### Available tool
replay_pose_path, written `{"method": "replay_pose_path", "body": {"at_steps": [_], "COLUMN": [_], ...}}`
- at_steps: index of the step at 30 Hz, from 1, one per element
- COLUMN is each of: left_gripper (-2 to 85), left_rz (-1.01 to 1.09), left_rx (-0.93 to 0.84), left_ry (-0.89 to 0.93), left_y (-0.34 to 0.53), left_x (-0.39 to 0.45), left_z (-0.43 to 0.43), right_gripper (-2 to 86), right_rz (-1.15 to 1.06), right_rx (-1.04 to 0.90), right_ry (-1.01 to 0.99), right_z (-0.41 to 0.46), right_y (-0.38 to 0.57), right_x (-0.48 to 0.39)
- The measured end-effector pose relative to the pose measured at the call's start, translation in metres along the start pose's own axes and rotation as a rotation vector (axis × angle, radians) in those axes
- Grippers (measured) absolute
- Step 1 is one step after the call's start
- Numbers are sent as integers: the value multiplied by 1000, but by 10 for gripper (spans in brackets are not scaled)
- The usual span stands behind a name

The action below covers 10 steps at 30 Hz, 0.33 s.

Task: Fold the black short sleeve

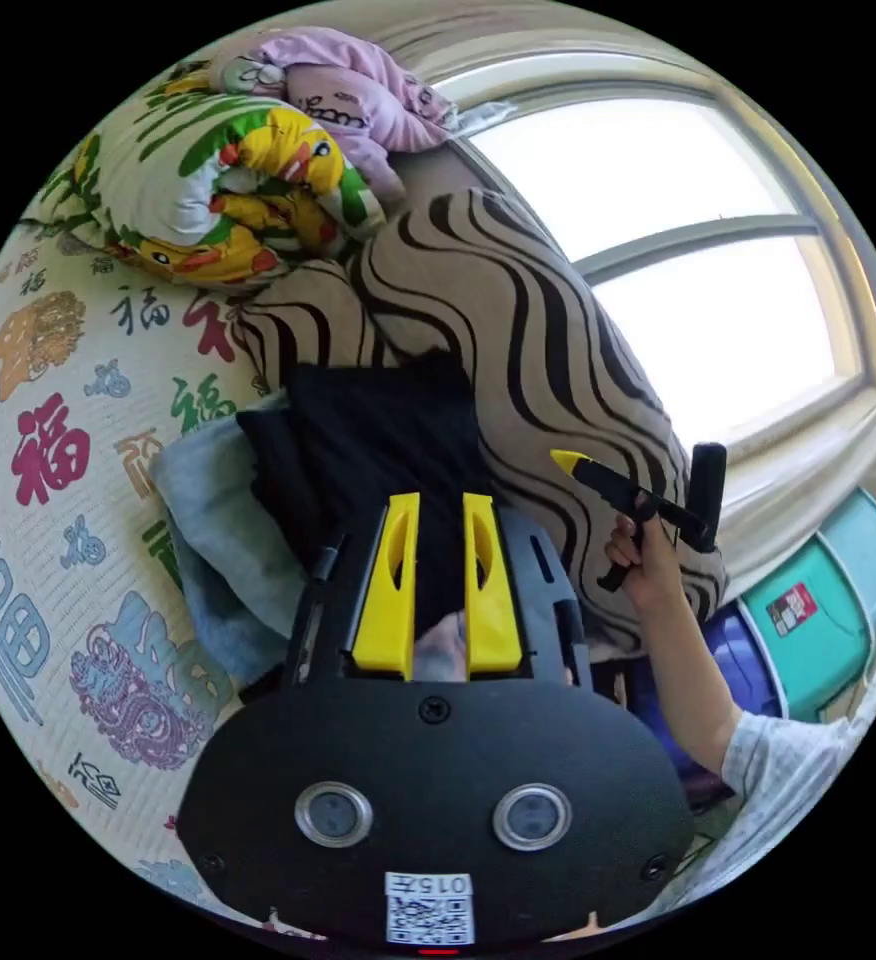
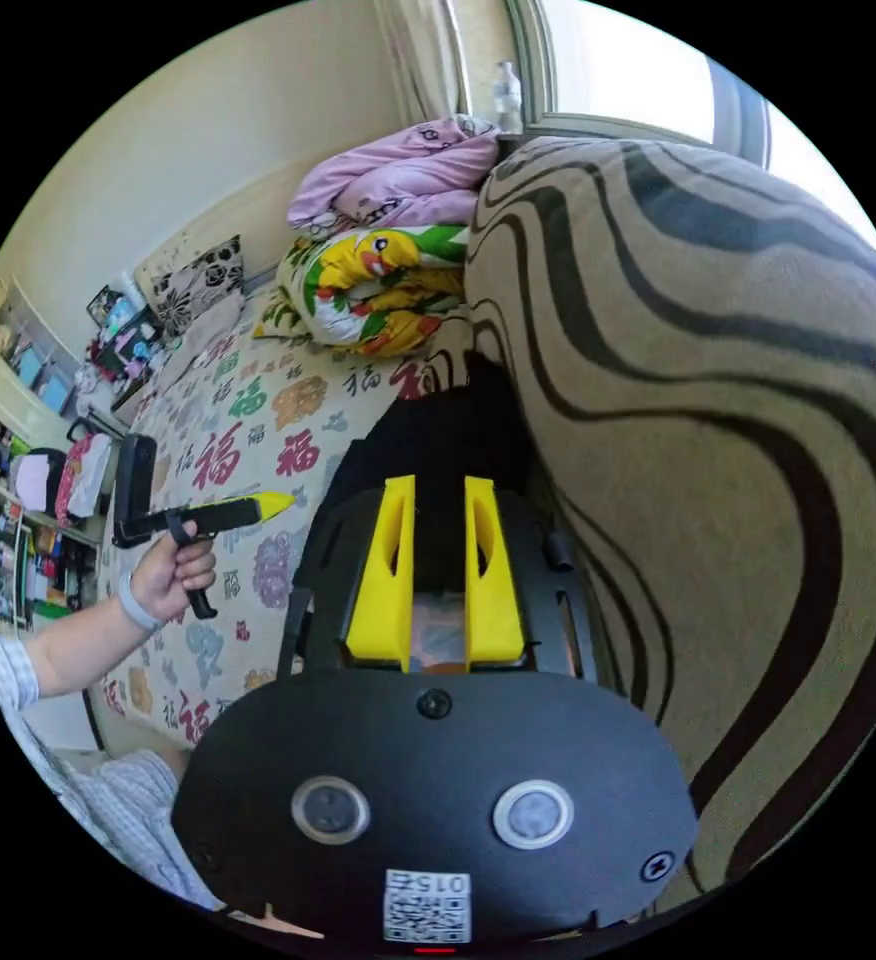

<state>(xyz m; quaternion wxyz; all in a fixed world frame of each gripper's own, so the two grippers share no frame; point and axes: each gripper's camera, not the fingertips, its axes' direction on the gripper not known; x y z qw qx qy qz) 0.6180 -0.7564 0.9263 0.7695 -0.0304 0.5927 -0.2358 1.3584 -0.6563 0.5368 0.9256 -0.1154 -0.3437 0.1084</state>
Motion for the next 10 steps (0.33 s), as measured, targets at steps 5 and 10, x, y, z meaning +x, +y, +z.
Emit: {"method": "replay_pose_path", "body": {"at_steps": [5, 10], "left_gripper": [98, 89], "left_rz": [24, -110], "left_rx": [-227, -279], "left_ry": [75, 216], "left_y": [93, 162], "left_x": [22, 31], "left_z": [29, 62], "right_gripper": [129, 86], "right_rz": [45, 30], "right_rx": [-129, -291], "right_ry": [-306, -193], "right_z": [23, 71], "right_y": [176, 260], "right_x": [-19, -50]}}
